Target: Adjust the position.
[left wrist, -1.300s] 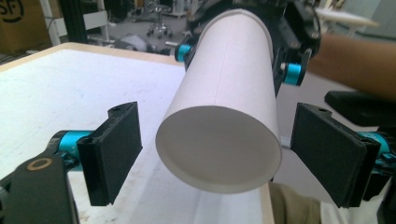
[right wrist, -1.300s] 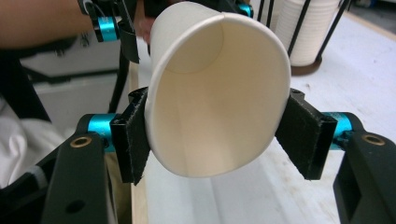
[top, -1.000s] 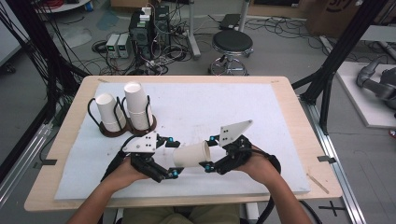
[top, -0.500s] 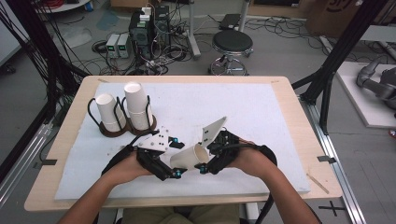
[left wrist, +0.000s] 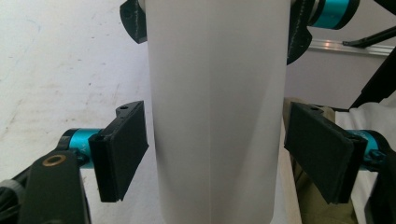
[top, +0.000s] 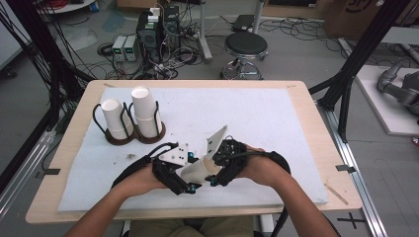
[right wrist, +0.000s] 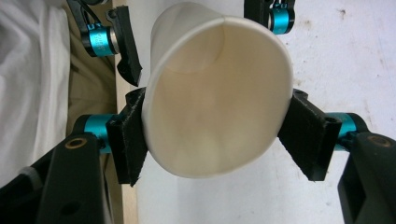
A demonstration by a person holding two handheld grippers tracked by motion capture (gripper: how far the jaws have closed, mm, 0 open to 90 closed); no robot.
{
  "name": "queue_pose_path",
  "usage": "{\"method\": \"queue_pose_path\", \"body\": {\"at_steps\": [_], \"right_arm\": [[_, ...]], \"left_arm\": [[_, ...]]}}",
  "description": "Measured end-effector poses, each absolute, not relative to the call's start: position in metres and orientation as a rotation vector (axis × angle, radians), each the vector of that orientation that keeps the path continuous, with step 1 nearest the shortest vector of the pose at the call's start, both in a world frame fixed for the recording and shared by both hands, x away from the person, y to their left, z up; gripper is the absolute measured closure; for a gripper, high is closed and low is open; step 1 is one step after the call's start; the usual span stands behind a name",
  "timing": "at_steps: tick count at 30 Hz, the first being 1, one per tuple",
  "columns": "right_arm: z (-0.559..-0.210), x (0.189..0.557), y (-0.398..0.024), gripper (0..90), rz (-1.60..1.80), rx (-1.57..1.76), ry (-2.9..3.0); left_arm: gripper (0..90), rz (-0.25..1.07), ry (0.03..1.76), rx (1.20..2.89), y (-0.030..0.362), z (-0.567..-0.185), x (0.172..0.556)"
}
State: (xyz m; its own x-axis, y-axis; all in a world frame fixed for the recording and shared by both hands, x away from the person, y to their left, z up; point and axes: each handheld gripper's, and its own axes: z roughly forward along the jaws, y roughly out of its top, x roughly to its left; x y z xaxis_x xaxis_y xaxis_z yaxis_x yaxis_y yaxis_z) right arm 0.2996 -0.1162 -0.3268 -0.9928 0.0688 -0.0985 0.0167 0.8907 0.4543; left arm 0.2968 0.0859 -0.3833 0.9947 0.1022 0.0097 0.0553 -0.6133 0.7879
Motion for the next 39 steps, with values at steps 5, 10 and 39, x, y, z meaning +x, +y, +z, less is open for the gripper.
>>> {"method": "queue_pose_path", "body": {"at_steps": [5,10,39], "right_arm": [[-0.328,0.298,-0.11,30.9,0.631,0.046,2.955],[-0.329,0.295,-0.105,30.8,0.579,0.029,2.968],[-0.311,0.299,-0.169,20.5,1.261,0.342,2.729]], "left_arm": [[23.6,0.062,0.122,2.247,0.082,-0.386,0.297],[26.7,0.05,0.117,2.26,0.079,-0.387,0.298],[32.3,0.029,0.224,1.985,0.094,-0.409,0.301]]}}
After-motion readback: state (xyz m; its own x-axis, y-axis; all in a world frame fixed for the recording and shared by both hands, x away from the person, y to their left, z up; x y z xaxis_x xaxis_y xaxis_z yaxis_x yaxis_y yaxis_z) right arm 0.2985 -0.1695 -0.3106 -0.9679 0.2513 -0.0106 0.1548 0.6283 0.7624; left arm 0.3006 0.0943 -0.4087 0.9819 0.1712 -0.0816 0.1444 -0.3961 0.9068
